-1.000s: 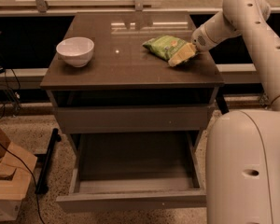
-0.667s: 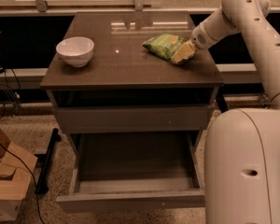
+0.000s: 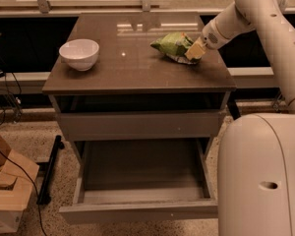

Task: Place green jalapeno chip bag into middle drawer

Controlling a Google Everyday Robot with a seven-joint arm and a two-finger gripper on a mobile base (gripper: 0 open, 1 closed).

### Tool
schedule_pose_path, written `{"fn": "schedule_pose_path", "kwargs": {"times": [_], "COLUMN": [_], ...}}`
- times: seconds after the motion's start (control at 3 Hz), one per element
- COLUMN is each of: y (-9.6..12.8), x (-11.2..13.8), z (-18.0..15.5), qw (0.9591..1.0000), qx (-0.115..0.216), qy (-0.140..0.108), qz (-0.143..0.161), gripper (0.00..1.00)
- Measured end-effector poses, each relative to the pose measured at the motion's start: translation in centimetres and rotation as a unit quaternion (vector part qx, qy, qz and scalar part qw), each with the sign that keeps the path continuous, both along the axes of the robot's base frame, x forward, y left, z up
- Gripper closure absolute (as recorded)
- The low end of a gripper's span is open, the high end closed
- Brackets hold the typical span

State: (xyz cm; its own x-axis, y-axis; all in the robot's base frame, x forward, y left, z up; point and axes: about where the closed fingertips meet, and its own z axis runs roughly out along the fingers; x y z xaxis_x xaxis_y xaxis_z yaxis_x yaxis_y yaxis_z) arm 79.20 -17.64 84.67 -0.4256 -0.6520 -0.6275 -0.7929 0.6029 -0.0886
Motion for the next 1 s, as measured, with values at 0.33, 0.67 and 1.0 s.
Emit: {"fn": "schedule_pose_path", "kwargs": {"times": [0.33, 0.67, 1.0], "y": [2.3, 4.8, 5.8], "x": [-1.9, -5.9, -12.3], "z": [3.4, 7.3, 9.7], "qw": [0.9985, 0.9919, 0.9827], "qx": [0.002, 0.002, -0.016], "qy": [-0.025, -0.052, -0.061], "qz": [0.049, 0.115, 0.174], "gripper": [1.0, 1.0, 1.0]}}
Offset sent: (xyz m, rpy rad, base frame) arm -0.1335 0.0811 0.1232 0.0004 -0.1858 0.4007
